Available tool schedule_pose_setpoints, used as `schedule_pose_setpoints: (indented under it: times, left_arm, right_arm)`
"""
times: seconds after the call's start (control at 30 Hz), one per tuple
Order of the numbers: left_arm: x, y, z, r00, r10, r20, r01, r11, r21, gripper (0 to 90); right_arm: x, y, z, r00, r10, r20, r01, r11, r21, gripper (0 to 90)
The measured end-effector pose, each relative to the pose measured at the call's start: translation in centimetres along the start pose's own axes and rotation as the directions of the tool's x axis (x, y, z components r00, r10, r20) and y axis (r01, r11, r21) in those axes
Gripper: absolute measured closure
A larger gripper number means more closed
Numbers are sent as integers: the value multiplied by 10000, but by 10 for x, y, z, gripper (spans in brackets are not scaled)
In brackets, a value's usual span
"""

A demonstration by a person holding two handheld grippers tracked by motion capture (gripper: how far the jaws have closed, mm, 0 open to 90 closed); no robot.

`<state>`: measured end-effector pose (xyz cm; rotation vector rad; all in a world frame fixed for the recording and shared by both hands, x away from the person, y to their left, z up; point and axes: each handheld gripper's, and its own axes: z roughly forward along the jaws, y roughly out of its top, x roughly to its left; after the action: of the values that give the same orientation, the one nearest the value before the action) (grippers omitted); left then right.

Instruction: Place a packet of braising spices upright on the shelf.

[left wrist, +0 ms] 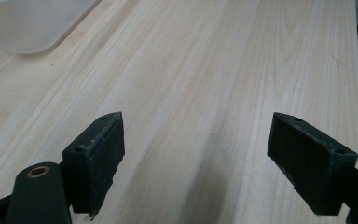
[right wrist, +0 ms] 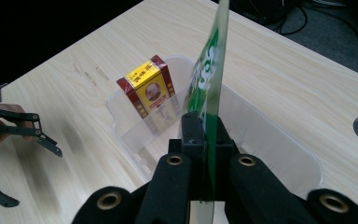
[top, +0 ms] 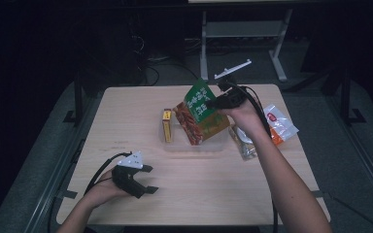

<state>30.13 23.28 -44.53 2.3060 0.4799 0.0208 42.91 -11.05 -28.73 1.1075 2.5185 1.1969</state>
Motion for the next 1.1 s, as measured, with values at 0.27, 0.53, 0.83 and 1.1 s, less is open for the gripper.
schedule_pose_setpoints:
  times: [0.27,0.53,0.83,1.1]
  left_arm:
    - [0,0,0,10000,29,3,-29,10000,42,183]
    - [0,0,0,9999,146,10,-146,9998,145,183]
    - [-1,0,2,10000,58,10,-58,9999,133,183]
    - [-1,0,2,10000,43,31,-43,9999,125,183]
  right_arm:
    - [0,5,4,10000,12,39,-11,10000,-68,863]
    - [4,8,3,9999,-148,-23,148,9999,-82,786]
    - [5,-11,-9,9992,-204,-350,197,9996,-197,743]
    - [7,-30,-23,9987,-298,-415,277,9984,-493,760]
